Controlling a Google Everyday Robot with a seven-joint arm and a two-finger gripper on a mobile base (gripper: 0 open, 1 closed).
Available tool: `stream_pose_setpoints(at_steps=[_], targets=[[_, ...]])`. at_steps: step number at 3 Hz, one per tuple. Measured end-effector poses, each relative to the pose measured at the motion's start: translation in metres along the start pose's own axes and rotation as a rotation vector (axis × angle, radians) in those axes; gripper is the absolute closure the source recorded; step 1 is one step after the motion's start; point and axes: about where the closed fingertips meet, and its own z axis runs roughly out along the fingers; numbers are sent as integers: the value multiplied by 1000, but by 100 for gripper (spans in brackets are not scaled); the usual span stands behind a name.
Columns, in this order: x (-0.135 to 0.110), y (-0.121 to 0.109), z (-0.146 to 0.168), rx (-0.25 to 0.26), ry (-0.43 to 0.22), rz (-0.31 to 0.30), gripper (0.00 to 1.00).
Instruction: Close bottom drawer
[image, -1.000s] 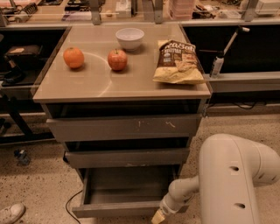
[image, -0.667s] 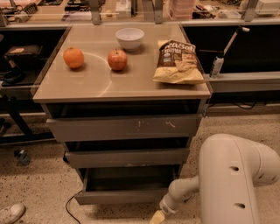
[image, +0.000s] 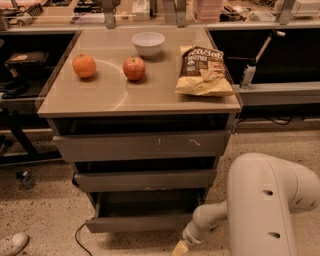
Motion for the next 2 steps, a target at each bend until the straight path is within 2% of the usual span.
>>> stream_pose_setpoints(at_steps=[2], targets=[[0, 0, 0, 0, 0, -1, 66]])
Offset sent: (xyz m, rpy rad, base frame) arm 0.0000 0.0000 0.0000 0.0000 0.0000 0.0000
